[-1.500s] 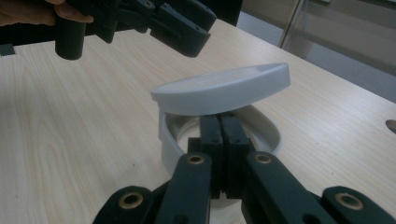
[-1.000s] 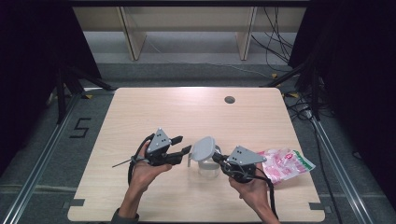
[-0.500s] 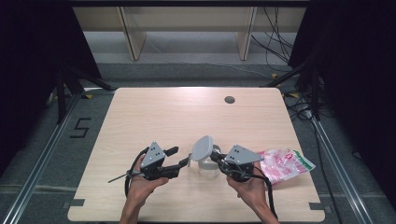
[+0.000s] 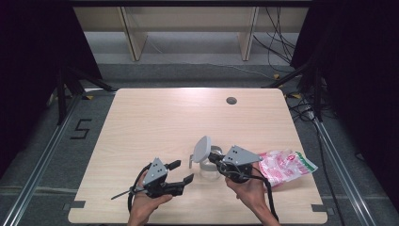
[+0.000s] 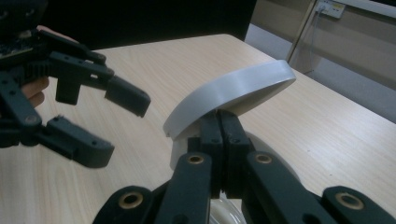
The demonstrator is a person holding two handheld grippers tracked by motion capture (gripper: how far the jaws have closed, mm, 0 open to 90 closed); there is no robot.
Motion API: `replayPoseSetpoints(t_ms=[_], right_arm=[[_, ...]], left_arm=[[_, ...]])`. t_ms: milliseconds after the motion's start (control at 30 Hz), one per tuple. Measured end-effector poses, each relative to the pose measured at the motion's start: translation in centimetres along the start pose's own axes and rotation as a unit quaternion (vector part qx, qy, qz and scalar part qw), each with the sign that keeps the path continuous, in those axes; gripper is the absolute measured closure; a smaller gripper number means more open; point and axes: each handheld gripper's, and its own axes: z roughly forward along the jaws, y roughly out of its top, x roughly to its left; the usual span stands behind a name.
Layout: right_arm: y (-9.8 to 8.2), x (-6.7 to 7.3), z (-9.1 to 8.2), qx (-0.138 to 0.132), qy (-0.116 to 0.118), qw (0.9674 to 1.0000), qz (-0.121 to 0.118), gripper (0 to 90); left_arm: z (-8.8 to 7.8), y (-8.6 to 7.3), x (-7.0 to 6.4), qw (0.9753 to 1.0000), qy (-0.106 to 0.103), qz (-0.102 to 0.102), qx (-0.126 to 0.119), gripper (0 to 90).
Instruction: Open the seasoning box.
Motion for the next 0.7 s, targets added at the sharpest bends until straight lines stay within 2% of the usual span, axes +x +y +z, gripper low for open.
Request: replayPoseSetpoints(t_ms=[67,133,167,200,233,267,300,333,367,467,533,567,667,700], right_arm=[[0.1,0.0,0.1,0.0,0.006,1.0,-0.005,90.0],[0.2,0.1,0.1,-0.001,0.002,1.0,0.0,90.0],[0.3,-0.1,0.1,-0.003,0.003,0.9999,-0.014,90.0],[0.3,0.1,0.2,-0.002,0.006,1.0,-0.005,90.0],[0.4,-0.1,0.2,-0.005,0.002,0.9998,-0.02,90.0],[0.4,0.2,0.2,-0.001,0.002,1.0,-0.001,90.0],[0.5,0.0,0.3,-0.004,0.005,0.9997,-0.023,90.0],[0.5,0.3,0.4,-0.003,0.007,1.0,-0.005,90.0],[0.6,0.3,0.5,-0.006,0.003,1.0,-0.004,90.0],[0.9,0.4,0.8,-0.01,0.006,0.9996,-0.025,90.0],[1.1,0.7,0.9,-0.005,0.014,0.9997,-0.017,90.0],[1.1,0.8,1.0,-0.006,0.016,0.9997,-0.017,90.0],[1.2,0.9,1.2,-0.006,0.019,0.9996,-0.02,89.9],[1.2,0.9,1.2,-0.005,0.018,0.9996,-0.019,89.5]], left_arm=[[0.0,-0.3,-0.2,1.0,-0.003,-0.004,-0.003,29.4],[0.1,-0.5,-0.3,1.0,-0.003,-0.007,-0.005,28.9],[0.1,-0.6,-0.3,0.9999,-0.005,-0.008,-0.007,28.5],[0.2,-0.7,-0.4,0.9999,-0.003,-0.009,-0.008,28.3],[0.2,-0.8,-0.5,0.9999,0.0,-0.009,-0.007,28.1],[0.2,-0.9,-0.5,0.9999,0.0,-0.009,-0.006,28.0],[0.3,-1.0,-0.6,0.9999,0.002,-0.01,-0.006,27.7],[0.2,-1.0,-0.7,0.9999,0.007,-0.009,-0.002,27.5],[0.2,-1.1,-0.7,0.9999,0.01,-0.008,-0.002,27.5],[0.4,-1.3,-0.9,0.9999,0.011,-0.009,-0.003,27.1],[0.4,-1.4,-1.0,0.9998,0.008,-0.015,-0.007,26.7],[0.4,-1.4,-1.2,0.9998,0.012,-0.013,-0.005,26.7],[0.6,-1.6,-1.4,1.0,0.003,-0.008,-0.004,26.7],[0.5,-1.6,-1.5,0.9999,0.008,-0.007,0.0,26.6]])
